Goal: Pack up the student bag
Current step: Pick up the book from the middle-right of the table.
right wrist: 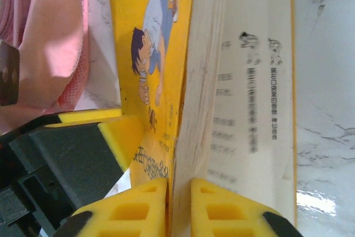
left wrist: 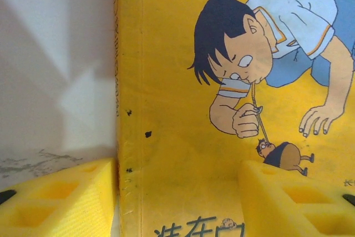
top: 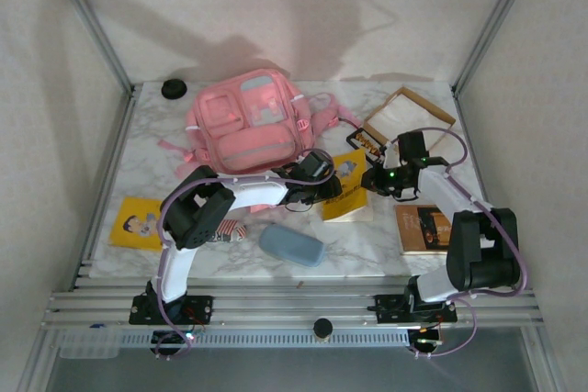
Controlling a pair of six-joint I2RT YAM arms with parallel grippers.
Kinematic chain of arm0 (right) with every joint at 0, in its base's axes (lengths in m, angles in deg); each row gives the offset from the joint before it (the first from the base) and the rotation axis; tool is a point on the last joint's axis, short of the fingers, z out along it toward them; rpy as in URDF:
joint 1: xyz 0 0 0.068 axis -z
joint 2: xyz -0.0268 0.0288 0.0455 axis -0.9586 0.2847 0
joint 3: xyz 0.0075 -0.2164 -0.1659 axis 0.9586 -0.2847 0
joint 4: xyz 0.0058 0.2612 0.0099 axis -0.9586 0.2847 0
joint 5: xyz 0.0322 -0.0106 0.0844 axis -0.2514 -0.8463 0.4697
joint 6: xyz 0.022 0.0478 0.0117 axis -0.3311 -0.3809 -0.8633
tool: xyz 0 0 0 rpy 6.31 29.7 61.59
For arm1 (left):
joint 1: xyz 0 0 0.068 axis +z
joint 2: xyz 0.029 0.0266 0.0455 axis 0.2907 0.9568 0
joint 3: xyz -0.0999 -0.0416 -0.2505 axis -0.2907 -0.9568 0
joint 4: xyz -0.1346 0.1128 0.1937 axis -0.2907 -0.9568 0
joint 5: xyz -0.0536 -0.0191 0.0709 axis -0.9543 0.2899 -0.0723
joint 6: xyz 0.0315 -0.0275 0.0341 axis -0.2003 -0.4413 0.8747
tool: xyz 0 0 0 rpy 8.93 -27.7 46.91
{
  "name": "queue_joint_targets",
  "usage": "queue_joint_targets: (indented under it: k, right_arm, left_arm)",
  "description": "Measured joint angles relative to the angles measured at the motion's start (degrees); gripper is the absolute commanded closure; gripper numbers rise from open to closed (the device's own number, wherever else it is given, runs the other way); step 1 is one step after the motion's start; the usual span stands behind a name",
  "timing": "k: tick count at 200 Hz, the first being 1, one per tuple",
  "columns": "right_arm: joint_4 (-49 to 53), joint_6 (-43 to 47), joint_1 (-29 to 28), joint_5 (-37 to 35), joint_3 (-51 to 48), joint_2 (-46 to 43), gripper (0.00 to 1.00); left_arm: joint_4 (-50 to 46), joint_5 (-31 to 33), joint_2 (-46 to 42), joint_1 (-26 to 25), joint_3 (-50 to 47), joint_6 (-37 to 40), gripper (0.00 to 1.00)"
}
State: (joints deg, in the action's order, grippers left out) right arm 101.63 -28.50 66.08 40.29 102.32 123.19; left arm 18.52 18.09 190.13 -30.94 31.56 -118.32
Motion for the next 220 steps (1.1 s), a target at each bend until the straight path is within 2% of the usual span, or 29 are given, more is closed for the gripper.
queue_joint_targets:
  k: [52,86,103,143,189,220]
  right_arm:
    - [0.2,0.7,0.0,-0.2,0.9,0.8,1.0]
    - [0.6,0.4,0.0,0.7,1.8,0.8,1.0]
    - [1.2,0.0,0.0,2.1,2.6,0.4,1.0]
    - [2.8,-1.9,1.3,6.1,4.8,-3.7,1.0]
    - [4.5,-4.1,2.9,10.1,11.0,-9.6,1.0]
    - [4.7,-5.9,3.1,14.8,15.8,-10.9,1.0]
  left_arm:
    - [-0.2,0.0,0.0,0.0,0.2,0.0,0.43]
    - [-0.2,0.0,0.0,0.0,0.2,-0.1,0.42]
    - [0.3,-0.2,-0.8,0.3,-0.5,-0.8,0.37]
    - [3.0,-3.6,-9.8,2.6,-5.3,-2.9,0.26]
    - [5.2,-8.3,-23.9,8.6,-9.7,-3.9,0.13]
    - [5.8,-12.5,-27.7,11.7,-9.8,-3.3,0.09]
